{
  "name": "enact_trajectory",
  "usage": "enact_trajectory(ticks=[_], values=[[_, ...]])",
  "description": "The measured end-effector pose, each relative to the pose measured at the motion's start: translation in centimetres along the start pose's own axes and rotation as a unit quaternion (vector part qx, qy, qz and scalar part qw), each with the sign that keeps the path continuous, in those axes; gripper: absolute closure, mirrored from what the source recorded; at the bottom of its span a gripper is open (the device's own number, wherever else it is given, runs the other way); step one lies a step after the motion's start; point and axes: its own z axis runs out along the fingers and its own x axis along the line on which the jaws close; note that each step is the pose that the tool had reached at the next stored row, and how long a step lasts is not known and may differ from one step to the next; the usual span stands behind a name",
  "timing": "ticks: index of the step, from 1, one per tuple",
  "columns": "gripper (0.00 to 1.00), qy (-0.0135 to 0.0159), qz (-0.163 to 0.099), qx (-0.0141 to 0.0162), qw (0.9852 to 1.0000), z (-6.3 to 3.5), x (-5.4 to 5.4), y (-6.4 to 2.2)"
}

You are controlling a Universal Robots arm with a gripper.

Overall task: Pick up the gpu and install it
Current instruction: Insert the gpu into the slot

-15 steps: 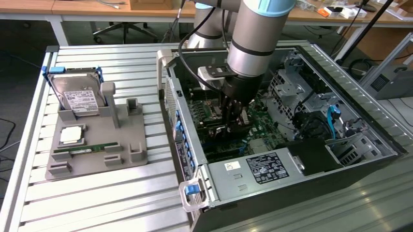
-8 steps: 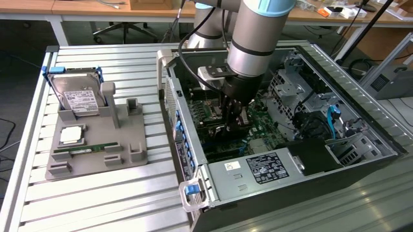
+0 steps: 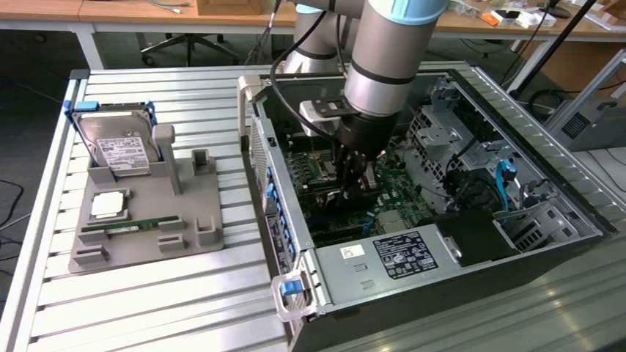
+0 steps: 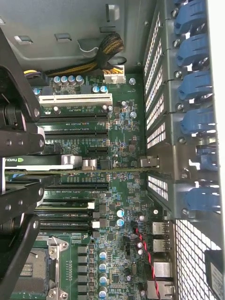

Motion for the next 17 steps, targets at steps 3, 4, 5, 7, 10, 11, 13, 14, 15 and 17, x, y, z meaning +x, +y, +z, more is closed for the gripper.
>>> enact_trajectory(ticks=[3,4,5,7,10,11,13,14,15,17], values=[[0.73,0.0003,0.0,0.0,1.0,-0.05,-0.1,0.0],[0.73,0.0003,0.0,0.0,1.0,-0.07,-0.13,0.0],[0.73,0.0003,0.0,0.0,1.0,-0.14,-0.13,0.0],[0.73,-0.0004,0.0,0.0,1.0,-0.34,-0.12,0.01],[0.73,-0.0051,0.0,-0.0001,1.0,-0.41,-0.11,0.01],[0.73,-0.0099,0.0,-0.0002,1.0,-0.42,-0.11,0.01],[0.73,-0.0208,-0.001,-0.0003,0.9998,-0.54,-0.1,0.02],[0.73,-0.0278,-0.001,-0.0004,0.9996,-0.61,-0.09,0.02],[0.73,-0.0332,-0.001,-0.0005,0.9994,-0.67,-0.08,0.02],[0.73,-0.0427,-0.001,-0.0006,0.9991,-0.73,-0.07,0.0]])
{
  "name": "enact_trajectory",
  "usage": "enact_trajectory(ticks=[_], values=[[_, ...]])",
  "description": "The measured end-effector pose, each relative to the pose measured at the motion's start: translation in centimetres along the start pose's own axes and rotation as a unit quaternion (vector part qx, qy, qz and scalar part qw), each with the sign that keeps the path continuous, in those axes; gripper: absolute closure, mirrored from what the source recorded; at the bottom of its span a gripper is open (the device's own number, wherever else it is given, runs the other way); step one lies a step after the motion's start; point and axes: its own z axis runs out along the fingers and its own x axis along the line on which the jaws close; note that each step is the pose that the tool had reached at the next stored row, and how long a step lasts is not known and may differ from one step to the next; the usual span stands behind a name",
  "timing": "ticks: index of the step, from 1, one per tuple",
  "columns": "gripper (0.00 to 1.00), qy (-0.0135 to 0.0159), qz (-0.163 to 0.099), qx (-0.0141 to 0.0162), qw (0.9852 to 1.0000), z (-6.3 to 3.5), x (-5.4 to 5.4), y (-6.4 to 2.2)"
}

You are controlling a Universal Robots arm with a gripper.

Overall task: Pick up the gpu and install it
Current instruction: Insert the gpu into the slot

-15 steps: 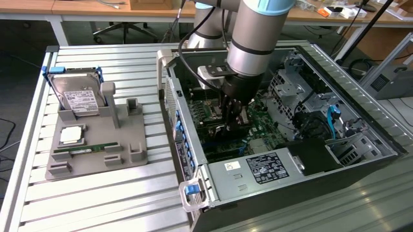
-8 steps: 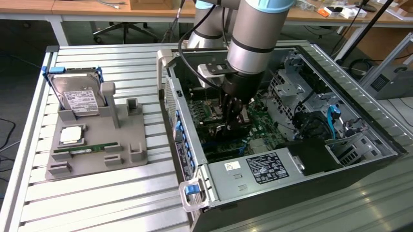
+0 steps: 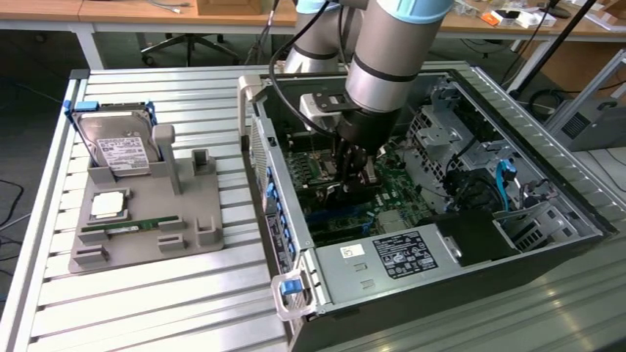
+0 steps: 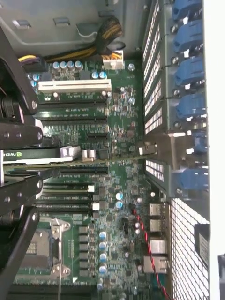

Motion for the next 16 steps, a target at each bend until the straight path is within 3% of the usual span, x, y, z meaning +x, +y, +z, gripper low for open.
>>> enact_trajectory(ticks=[3,16], values=[[0.73,-0.0015,0.0,0.0,1.0,0.02,0.0,0.01],[0.73,-0.0013,0.0,0.0,1.0,0.04,1.0,0.0]])
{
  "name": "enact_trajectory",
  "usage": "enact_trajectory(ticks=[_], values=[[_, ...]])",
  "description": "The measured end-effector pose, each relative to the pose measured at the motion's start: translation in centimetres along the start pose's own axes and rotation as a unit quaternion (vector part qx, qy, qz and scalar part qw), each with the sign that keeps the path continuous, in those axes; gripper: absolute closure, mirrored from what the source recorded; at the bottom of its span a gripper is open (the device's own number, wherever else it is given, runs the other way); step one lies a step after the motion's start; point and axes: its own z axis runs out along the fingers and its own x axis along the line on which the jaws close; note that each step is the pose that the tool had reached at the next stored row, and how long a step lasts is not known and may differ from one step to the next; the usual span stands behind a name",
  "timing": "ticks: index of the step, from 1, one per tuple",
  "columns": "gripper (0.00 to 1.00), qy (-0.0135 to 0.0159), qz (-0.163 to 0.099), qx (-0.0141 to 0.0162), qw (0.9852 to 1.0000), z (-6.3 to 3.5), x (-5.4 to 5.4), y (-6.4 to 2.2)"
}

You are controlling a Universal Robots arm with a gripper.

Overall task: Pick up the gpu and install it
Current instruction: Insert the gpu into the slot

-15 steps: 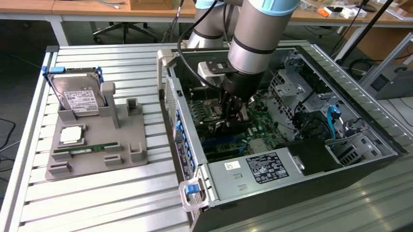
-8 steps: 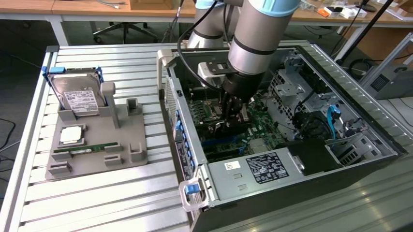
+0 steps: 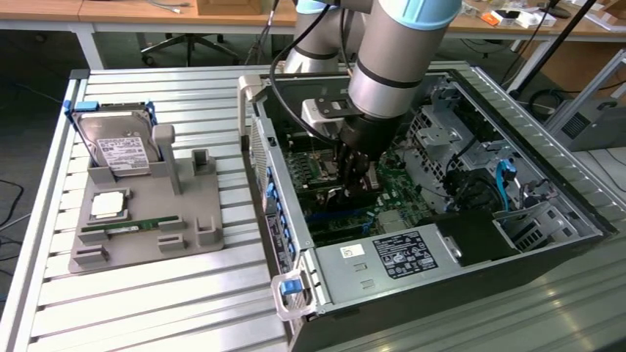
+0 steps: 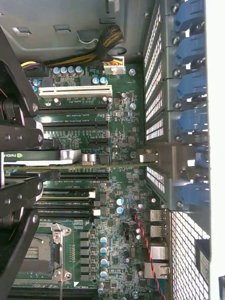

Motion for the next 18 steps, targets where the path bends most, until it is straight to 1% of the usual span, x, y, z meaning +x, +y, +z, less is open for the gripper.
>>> enact_trajectory(ticks=[3,12,14,18], values=[[0.73,0.0005,0.003,0.0,1.0,0.0,0.01,-0.01],[0.73,0.0007,0.003,0.0,1.0,0.0,0.25,-0.02],[0.73,0.0014,0.003,0.0,1.0,0.0,0.26,-0.02],[0.73,0.0039,0.004,0.0,1.0,0.0,0.26,-0.04]])
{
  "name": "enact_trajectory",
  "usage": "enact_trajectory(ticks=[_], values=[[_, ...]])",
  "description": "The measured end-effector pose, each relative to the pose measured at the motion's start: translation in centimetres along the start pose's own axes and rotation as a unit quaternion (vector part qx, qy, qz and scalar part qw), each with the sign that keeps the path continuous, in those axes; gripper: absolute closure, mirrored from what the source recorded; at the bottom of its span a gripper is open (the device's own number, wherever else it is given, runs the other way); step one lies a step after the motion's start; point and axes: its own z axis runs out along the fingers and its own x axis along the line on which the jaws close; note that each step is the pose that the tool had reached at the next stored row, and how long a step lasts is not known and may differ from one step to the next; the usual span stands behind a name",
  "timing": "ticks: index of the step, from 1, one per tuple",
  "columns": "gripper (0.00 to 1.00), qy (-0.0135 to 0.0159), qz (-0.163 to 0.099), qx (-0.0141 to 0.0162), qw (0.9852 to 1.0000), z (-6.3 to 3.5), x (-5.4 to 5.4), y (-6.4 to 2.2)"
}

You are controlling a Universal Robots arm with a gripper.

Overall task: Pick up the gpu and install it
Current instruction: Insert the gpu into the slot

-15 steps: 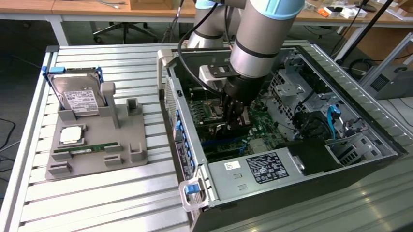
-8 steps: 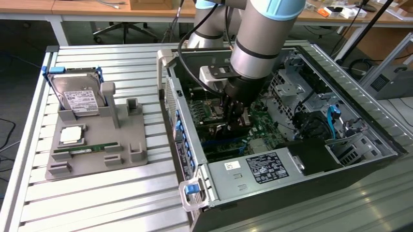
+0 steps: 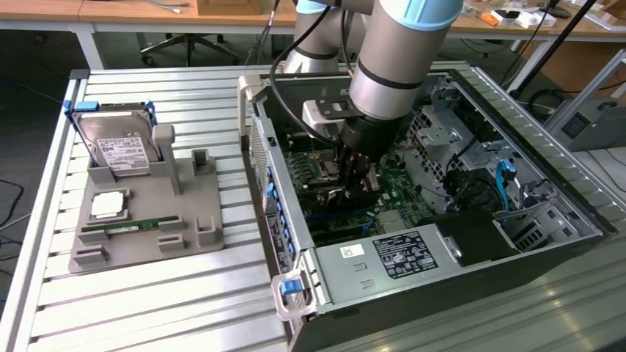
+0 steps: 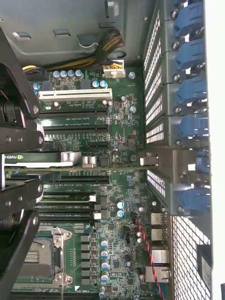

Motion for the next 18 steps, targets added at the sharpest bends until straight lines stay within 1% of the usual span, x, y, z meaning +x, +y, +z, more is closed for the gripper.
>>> enact_trajectory(ticks=[14,18], values=[[0.73,0.0005,-0.003,0.0001,1.0,0.0,0.0,0.0],[0.73,0.0001,-0.003,0.0001,1.0,0.02,0.0,0.0]])
